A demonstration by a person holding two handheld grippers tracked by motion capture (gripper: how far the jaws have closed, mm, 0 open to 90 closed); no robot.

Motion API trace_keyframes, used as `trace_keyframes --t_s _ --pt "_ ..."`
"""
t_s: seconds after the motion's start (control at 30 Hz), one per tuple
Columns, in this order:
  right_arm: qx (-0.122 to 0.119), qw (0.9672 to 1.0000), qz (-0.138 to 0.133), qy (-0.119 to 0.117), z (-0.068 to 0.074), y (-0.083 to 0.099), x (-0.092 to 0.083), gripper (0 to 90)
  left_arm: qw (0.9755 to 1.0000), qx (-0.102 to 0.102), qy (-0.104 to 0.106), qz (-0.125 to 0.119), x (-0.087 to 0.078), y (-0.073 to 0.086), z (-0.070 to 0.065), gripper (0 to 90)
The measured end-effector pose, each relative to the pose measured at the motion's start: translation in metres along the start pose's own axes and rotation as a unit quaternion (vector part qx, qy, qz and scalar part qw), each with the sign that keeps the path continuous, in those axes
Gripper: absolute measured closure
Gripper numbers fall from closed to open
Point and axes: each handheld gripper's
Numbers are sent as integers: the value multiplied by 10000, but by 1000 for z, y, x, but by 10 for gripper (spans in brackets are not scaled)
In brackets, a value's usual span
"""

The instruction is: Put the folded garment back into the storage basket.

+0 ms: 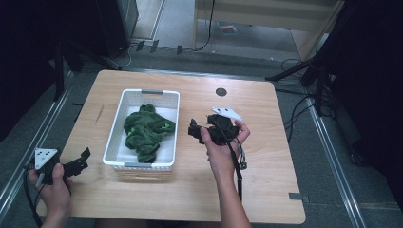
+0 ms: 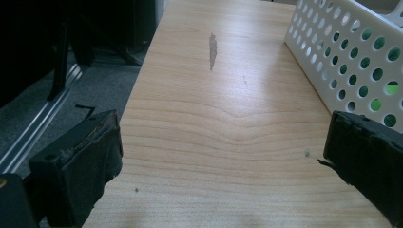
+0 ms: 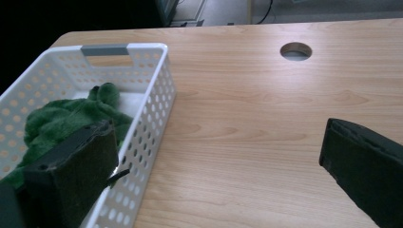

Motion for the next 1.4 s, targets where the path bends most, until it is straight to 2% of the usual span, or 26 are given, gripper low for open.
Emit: trace_keyframes --t_s 0.5,0.77,1.1,1.4 --pt "75 9996 -142 235 -53 22 -18 0 10000 29 -23 -30 0 0 -1 1" --pt "60 9990 -138 427 -85 42 -25 0 10000 61 -27 -31 0 0 -2 1" --pt "245 9978 -156 602 -126 67 -31 0 9999 98 -46 -16 0 0 -2 1" --pt "301 9964 -220 760 -154 87 -37 0 9999 118 -52 -28 -1 1 -3 1"
Point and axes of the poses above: each handheld gripper's, and its own axes: x roughly forward along the jaws, y roughly out of its underside, z roughly to its left, and after that the axes turned 8 degrees about z, right-handed
